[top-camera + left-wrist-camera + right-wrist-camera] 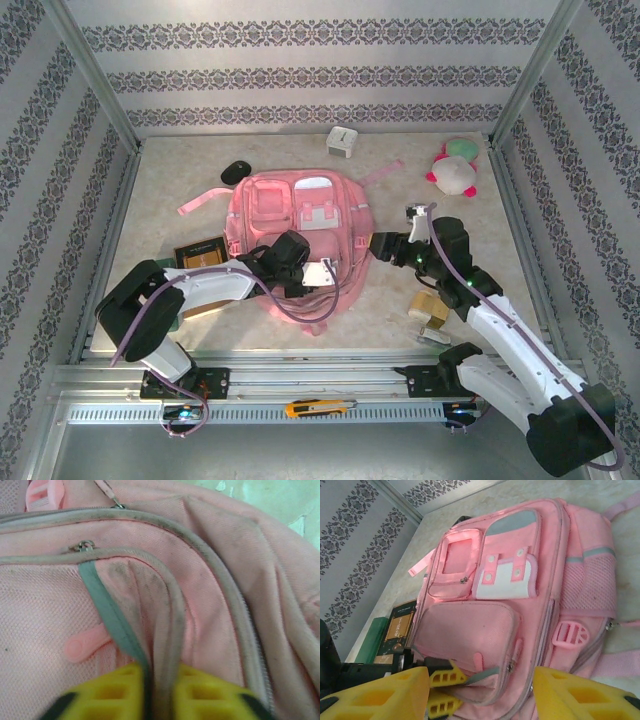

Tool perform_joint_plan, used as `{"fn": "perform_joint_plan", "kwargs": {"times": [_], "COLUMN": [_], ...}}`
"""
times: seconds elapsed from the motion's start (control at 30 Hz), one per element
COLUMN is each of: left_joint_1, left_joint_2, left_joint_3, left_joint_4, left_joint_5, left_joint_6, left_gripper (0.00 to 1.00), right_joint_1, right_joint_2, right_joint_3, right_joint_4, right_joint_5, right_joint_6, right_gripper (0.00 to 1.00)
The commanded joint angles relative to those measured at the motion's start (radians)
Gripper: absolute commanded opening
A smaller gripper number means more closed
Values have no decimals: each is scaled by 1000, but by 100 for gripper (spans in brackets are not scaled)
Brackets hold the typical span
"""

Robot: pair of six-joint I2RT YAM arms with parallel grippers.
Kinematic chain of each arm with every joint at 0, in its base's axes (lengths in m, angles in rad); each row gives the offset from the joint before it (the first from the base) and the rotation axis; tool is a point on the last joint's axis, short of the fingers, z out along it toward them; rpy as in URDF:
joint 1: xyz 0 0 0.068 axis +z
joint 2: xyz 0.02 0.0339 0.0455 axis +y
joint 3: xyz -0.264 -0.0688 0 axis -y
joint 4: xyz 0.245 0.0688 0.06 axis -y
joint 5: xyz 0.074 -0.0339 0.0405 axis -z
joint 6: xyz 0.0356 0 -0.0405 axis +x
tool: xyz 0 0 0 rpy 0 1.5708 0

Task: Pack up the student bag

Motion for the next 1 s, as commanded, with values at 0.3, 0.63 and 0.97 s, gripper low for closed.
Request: {"fn": "perform_joint_plan", "kwargs": {"times": [0.3, 0.63, 0.97], "left_joint_1": [155, 389, 479], "left_joint_2": [-309, -385, -331], "left_joint_3": [112, 267, 405], "left_joint_4": [-300, -585, -702], "left_joint_5": [273, 469, 565], "left_joint_6": [22, 194, 262], "left_gripper": [0, 0, 0], "right_joint_1": [-62, -81, 11], "right_joint_2": [101, 148, 339], "right_joint_3": [-50, -196, -240], "right_joint_4": [82, 332, 575], "right_joint_5": [-74, -174, -110], "right_joint_6": [-93, -351, -313], "right_gripper": [58, 60, 59]}}
